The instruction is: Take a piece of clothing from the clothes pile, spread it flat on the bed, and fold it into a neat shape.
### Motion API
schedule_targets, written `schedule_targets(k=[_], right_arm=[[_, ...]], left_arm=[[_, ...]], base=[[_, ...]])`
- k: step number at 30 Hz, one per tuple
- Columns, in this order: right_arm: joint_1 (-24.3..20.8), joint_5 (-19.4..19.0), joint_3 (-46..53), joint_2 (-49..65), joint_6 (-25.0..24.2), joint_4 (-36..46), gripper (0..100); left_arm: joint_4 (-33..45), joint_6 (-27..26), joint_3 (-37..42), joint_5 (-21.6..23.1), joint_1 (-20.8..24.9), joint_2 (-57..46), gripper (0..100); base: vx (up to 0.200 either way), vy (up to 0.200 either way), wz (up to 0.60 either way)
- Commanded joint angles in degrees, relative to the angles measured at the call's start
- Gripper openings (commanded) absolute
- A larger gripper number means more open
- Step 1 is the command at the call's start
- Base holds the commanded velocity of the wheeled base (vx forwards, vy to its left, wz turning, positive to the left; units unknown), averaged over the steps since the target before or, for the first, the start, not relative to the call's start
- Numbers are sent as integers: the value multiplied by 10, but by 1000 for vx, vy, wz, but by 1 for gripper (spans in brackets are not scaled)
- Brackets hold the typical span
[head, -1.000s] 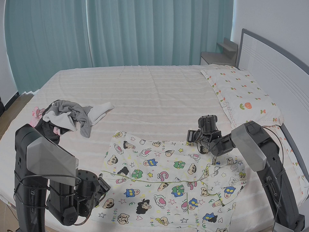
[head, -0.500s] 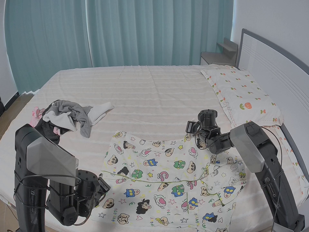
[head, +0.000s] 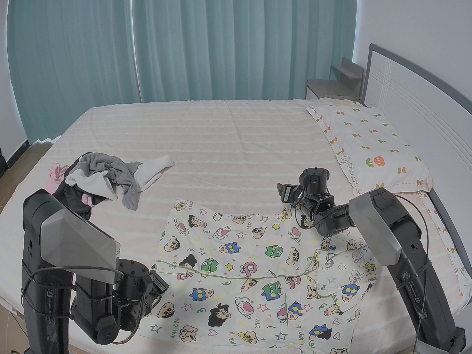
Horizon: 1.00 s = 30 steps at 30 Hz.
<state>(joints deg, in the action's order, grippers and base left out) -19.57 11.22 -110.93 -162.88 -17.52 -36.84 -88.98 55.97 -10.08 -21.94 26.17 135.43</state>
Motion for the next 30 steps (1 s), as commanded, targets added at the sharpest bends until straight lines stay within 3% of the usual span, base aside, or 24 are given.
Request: schedule_targets(k=[1, 6, 11, 15, 20, 21, 24, 26, 27, 30], right_arm=[[4, 4, 45, 25, -16, -20, 100], [23, -3, 186, 125, -89, -39, 100], [54, -30, 368, 229, -119, -80, 100], [79, -75, 594, 337, -159, -215, 100], [81, -93, 805, 403, -170, -358, 100], [81, -93, 805, 403, -170, -358, 100], [76, -95, 933, 409, -214, -481, 100], [75, -95, 936, 408, -218, -485, 100], [75, -121, 989, 400, -265, -532, 100], [81, -160, 1004, 407, -286, -532, 100]], left_arm=[[-10, 0, 0, 0, 0, 0, 0], [-10, 1, 1, 2, 0, -3, 0], [-10, 1, 1, 5, 0, -4, 0], [-10, 1, 2, 6, -1, -10, 0], [-10, 1, 9, 8, -2, -38, 0], [-10, 1, 9, 8, -2, -38, 0], [-10, 8, 15, 9, -9, -58, 0], [-10, 10, 15, 10, -9, -59, 0], [-10, 28, 15, 24, -10, -68, 0], [-10, 29, 15, 42, -23, -93, 0]], base=[[0, 0, 0], [0, 0, 0], [0, 0, 0], [0, 0, 0], [-120, 0, 0], [-200, 0, 0], [-200, 0, 0], [-200, 0, 0], [0, 0, 0], [0, 0, 0]])
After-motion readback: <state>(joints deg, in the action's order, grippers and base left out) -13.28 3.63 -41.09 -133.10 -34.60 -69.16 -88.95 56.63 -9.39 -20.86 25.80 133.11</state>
